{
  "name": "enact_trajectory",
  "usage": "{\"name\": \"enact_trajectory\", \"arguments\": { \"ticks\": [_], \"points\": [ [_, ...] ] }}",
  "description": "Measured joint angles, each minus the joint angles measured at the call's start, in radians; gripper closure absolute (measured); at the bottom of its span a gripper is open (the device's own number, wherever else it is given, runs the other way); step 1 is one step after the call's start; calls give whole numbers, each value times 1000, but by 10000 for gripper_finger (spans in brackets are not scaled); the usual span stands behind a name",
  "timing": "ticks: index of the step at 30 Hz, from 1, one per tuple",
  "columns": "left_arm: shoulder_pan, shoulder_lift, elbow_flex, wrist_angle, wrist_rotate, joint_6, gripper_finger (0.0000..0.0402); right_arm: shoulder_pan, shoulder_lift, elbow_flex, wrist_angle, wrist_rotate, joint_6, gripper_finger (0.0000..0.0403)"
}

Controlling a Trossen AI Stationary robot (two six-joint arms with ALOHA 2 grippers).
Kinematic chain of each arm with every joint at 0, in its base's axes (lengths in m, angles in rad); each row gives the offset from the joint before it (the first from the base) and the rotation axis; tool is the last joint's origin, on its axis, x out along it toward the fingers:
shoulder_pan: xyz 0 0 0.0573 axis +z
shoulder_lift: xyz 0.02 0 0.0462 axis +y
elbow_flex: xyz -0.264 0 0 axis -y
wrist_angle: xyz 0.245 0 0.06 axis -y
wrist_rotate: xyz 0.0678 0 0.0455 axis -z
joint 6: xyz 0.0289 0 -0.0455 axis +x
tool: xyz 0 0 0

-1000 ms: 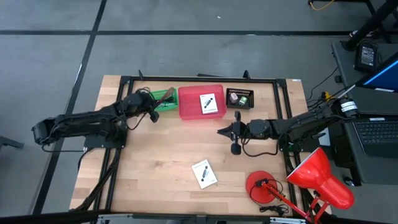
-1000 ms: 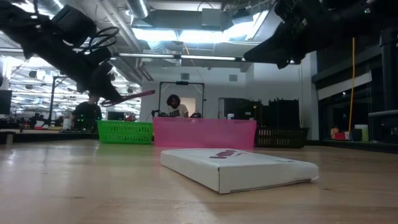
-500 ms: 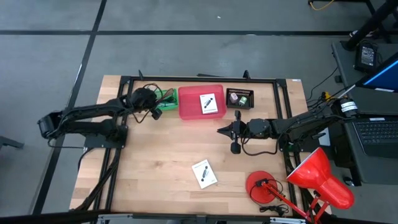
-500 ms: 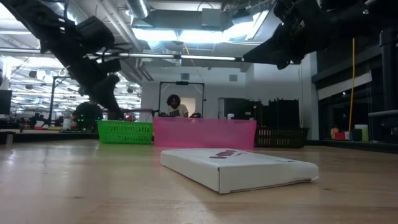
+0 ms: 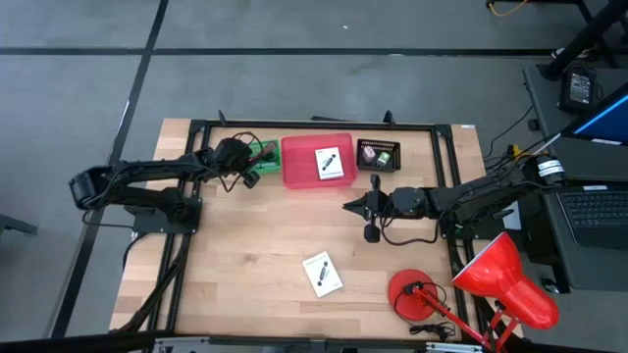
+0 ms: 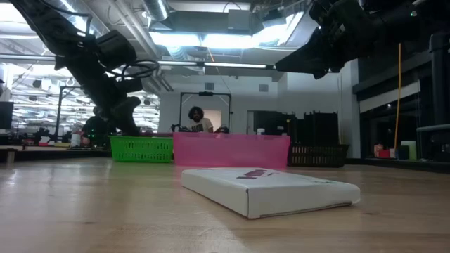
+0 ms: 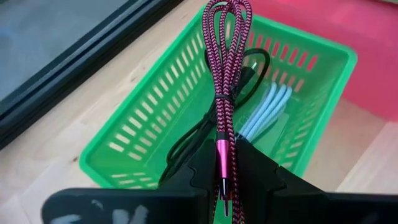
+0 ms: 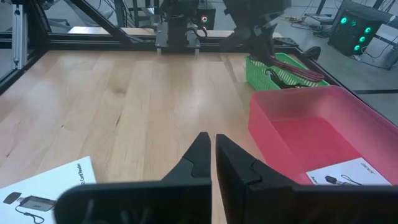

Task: Pick and place items into bin
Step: Put the pink charger cable into the green bin, then put the white card reader box into the red bin

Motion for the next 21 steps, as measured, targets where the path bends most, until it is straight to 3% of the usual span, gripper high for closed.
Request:
{"name": "enact_trajectory", "arguments": {
  "ticks": [10, 21],
  "points": [
    [-1, 6, 0, -1, -58, -23, 341, 0, 0, 0, 0, 0, 0, 396],
    [-1, 6, 0, -1, -41, -26, 301, 0, 0, 0, 1, 0, 0, 396]
  ]
}}
